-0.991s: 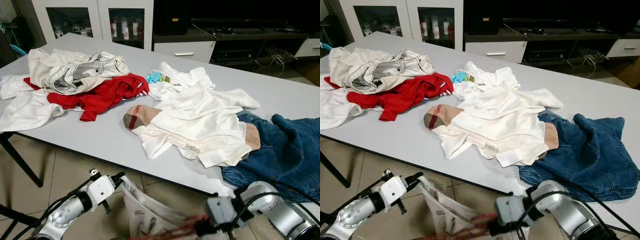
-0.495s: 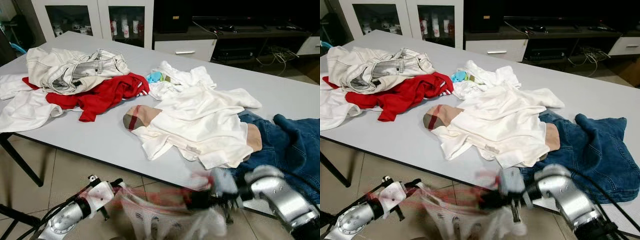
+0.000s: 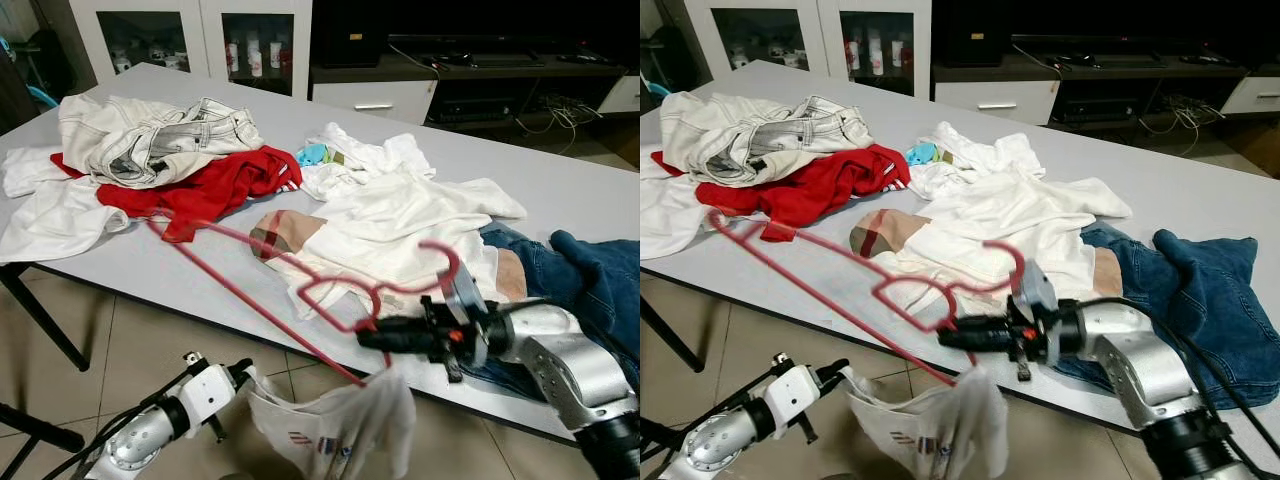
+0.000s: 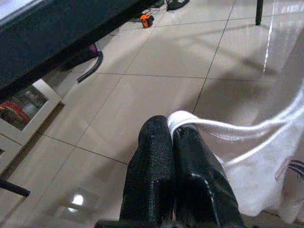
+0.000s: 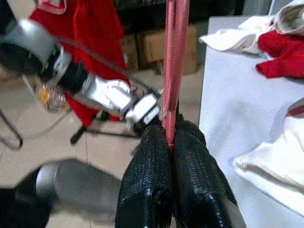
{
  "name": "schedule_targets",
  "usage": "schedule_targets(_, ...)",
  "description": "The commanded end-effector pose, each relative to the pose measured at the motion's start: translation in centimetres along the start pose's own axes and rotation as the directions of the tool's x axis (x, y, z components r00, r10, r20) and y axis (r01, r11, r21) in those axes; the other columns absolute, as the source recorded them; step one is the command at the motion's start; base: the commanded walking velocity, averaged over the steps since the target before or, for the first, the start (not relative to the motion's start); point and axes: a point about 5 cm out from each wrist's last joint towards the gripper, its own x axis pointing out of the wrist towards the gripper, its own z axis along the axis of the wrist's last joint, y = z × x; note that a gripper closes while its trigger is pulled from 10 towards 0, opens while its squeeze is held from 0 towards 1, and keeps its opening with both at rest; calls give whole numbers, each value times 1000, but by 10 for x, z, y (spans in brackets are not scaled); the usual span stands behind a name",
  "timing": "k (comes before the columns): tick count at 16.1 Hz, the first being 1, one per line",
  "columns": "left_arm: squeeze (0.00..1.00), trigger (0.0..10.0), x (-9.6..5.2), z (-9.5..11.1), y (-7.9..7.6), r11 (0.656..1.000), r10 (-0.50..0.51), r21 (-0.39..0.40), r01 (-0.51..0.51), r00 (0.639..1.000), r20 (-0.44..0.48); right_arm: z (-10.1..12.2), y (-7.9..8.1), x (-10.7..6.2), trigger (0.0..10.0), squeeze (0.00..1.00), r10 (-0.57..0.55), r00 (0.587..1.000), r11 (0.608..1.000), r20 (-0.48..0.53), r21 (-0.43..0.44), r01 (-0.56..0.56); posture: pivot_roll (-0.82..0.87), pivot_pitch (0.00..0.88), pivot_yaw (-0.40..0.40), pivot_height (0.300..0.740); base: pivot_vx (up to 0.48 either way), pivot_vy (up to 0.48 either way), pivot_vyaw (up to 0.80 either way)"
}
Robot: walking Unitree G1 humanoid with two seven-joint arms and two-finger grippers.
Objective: Hang hanger
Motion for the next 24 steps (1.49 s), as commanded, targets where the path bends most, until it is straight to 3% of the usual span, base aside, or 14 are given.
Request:
schedule_targets(1,0,0,8,10,9,999,34,14,-35,998,50,13,-7,2,0,0,-53,997,998,60,-27,54,27,0,-41,740,0,0,0)
schedule_targets(4,0,0,17,29,20,997,66,32,-71,987,147,8,-12,12,0,0,-120,989,993,90,-10,122,27,0,-41,740,0,0,0)
schedule_targets(7,0,0,34,79,45,985,123,69,-159,921,370,4,-21,27,0,0,-253,952,967,170,41,250,38,0,-50,740,0,0,0)
schedule_targets(8,0,0,34,83,47,984,126,71,-165,915,384,4,-23,28,0,0,-269,946,963,181,45,265,38,0,-50,740,0,0,0)
schedule_targets(11,0,0,39,107,60,979,129,81,-186,880,457,16,-41,33,0,0,-424,853,906,304,141,399,33,0,-48,740,0,0,0)
schedule_targets(12,0,0,39,107,61,979,129,80,-185,880,457,19,-43,32,0,0,-433,843,901,319,154,405,33,0,-48,740,0,0,0)
schedule_targets(15,0,0,37,112,65,978,139,74,-194,876,463,30,-56,23,0,0,-533,750,846,391,240,476,28,0,-49,740,0,0,0)
schedule_targets(16,0,0,37,114,67,977,143,73,-199,873,467,31,-61,20,0,0,-574,719,818,391,262,511,29,0,-50,740,0,0,0)
schedule_targets(17,0,0,35,119,74,972,164,70,-223,862,480,30,-76,9,0,0,-689,627,725,364,320,610,33,0,-53,740,0,0,0)
schedule_targets(21,0,0,35,125,83,967,196,50,-251,851,487,19,-95,-1,0,0,-833,516,553,199,314,772,33,0,-54,740,0,0,0)
schedule_targets(23,0,0,36,125,80,969,191,47,-244,854,484,16,-103,-10,0,0,-893,425,449,148,343,825,30,0,-53,740,0,0,0)
schedule_targets(24,0,0,36,125,79,970,193,37,-240,853,484,12,-107,-17,627,0,-924,367,381,111,383,842,28,0,-54,740,0,0,0)
